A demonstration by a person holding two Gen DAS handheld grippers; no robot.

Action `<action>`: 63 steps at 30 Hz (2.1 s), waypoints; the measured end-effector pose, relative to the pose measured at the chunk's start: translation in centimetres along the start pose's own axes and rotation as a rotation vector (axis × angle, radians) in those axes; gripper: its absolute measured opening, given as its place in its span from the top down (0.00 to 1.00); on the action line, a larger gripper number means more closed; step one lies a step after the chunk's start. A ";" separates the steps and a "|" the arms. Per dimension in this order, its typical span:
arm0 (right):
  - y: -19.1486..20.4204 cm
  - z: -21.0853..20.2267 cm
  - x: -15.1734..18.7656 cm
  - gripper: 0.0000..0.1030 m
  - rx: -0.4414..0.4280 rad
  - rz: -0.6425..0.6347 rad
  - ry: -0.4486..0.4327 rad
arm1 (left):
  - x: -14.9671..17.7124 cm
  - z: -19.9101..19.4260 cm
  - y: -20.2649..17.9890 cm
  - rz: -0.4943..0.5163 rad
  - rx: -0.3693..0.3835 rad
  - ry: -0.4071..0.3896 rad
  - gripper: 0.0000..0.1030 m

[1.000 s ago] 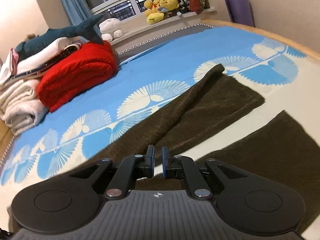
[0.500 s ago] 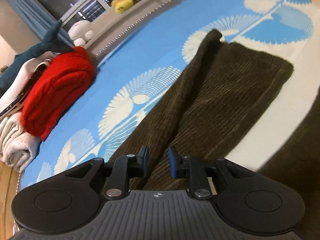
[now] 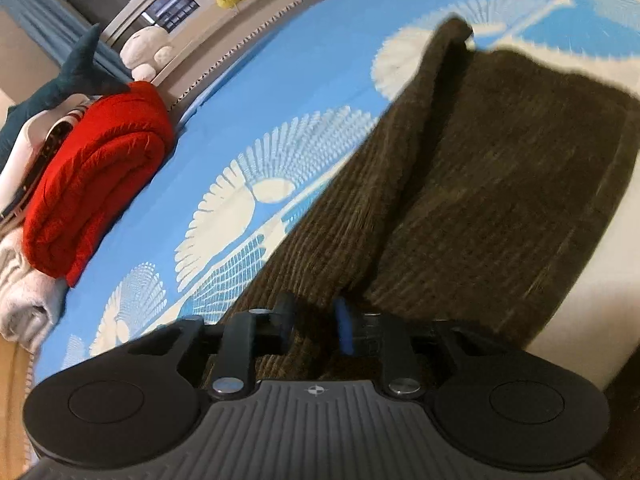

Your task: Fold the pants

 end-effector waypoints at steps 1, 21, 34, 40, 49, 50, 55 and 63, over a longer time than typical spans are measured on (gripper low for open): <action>0.1 -0.7 -0.4 0.97 0.003 -0.003 -0.015 | -0.2 -0.4 0.0 0.001 0.007 -0.015 0.77; -10.2 -26.6 11.4 0.93 0.274 0.121 0.093 | 1.4 -2.9 5.8 0.026 -0.125 -0.040 0.70; -23.3 -26.8 4.5 0.87 0.259 0.444 -0.043 | 0.7 -2.3 5.1 0.084 -0.070 -0.007 0.51; -23.8 -24.4 4.6 0.77 0.310 0.473 -0.015 | 0.9 -0.4 5.5 0.039 -0.056 0.051 0.51; -22.8 -22.8 3.9 0.77 0.297 0.453 -0.020 | 1.1 0.4 5.1 0.087 -0.078 0.063 0.53; -22.7 -22.8 3.7 0.89 0.291 0.447 -0.028 | 1.1 0.3 5.0 0.096 -0.085 0.054 0.60; -20.3 -26.6 1.5 0.98 0.229 0.330 -0.222 | 0.7 -2.0 4.8 0.091 -0.040 -0.043 0.80; -22.5 -33.4 2.1 1.00 0.535 0.268 -0.344 | 1.6 -2.8 5.5 0.107 -0.038 -0.009 0.80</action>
Point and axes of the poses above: each gripper's, at about its wrist camera, not at the fingertips, and z roughly the way its jaws point, y to its left, x to its underside, the point moved 5 cm from there along z, roughly the way its jaws point, and after that the axes turned 5 degrees about -y, right-handed, at the moved point
